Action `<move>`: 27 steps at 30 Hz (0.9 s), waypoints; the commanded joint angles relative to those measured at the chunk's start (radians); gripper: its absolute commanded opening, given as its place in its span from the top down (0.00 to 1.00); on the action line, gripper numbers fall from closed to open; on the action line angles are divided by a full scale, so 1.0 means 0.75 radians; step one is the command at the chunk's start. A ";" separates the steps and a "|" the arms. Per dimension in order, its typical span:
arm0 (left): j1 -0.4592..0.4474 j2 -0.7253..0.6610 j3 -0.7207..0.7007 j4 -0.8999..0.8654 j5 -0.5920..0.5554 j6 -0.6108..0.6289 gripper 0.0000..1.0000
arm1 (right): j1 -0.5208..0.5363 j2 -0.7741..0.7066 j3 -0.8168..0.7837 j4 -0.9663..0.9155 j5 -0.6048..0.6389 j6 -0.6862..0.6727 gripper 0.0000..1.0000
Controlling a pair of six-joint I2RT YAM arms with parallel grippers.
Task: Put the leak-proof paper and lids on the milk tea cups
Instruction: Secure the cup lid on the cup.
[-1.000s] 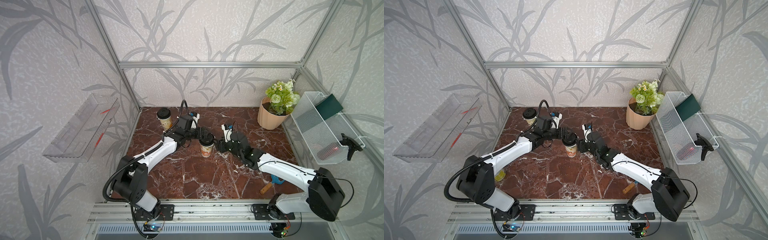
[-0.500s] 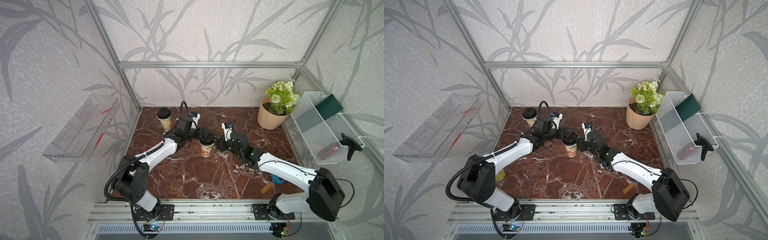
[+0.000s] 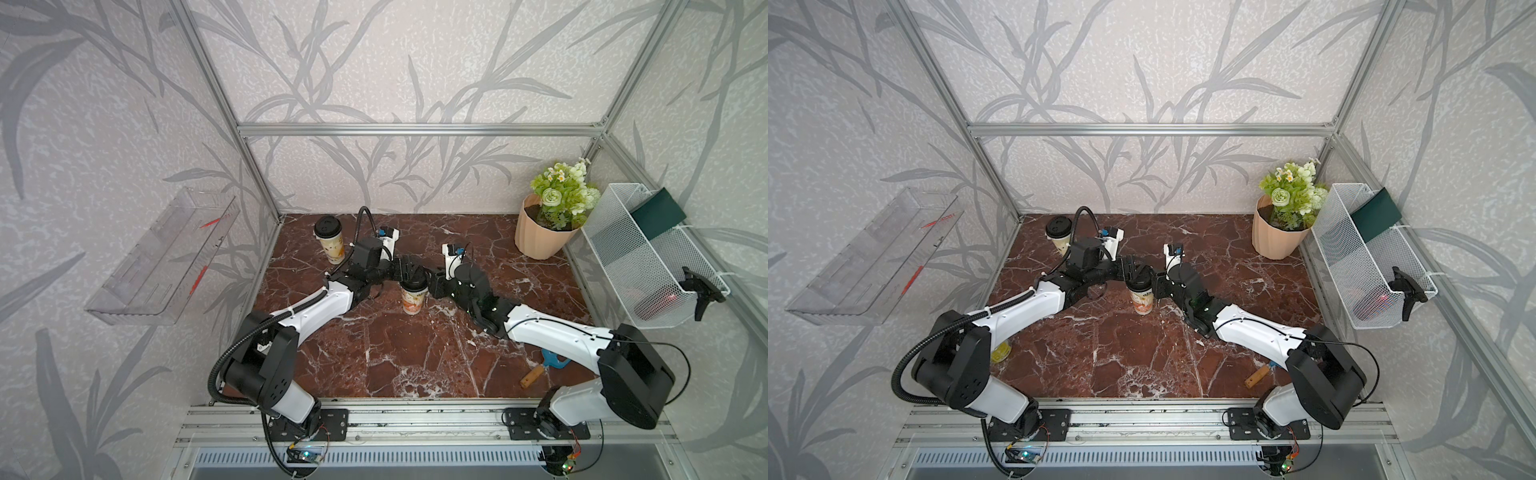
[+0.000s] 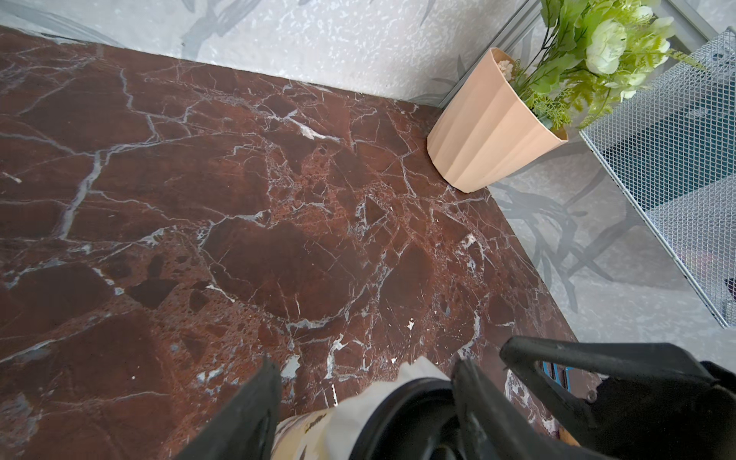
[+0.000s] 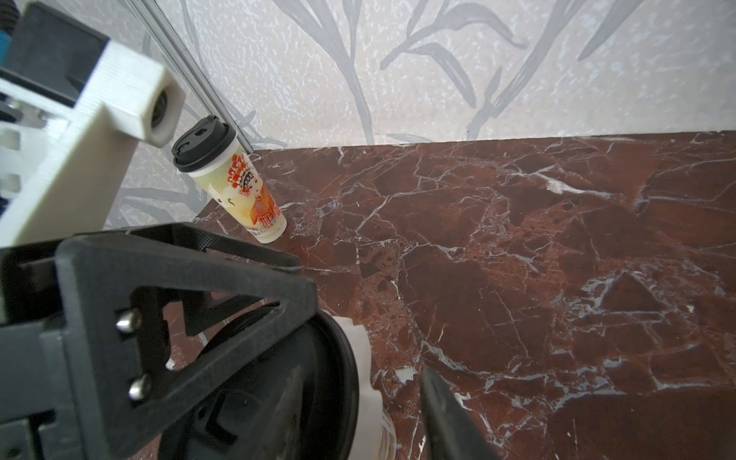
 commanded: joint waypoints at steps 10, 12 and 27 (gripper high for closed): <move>0.001 0.131 -0.116 -0.134 0.039 0.005 0.32 | 0.133 0.248 -0.115 -0.369 0.200 0.223 0.56; 0.001 0.149 -0.129 -0.116 0.039 0.001 0.33 | 0.154 0.289 -0.134 -0.365 0.185 0.250 0.57; 0.017 0.184 -0.195 -0.074 0.036 0.037 0.35 | 0.122 -0.020 -0.111 -0.236 0.028 0.115 0.58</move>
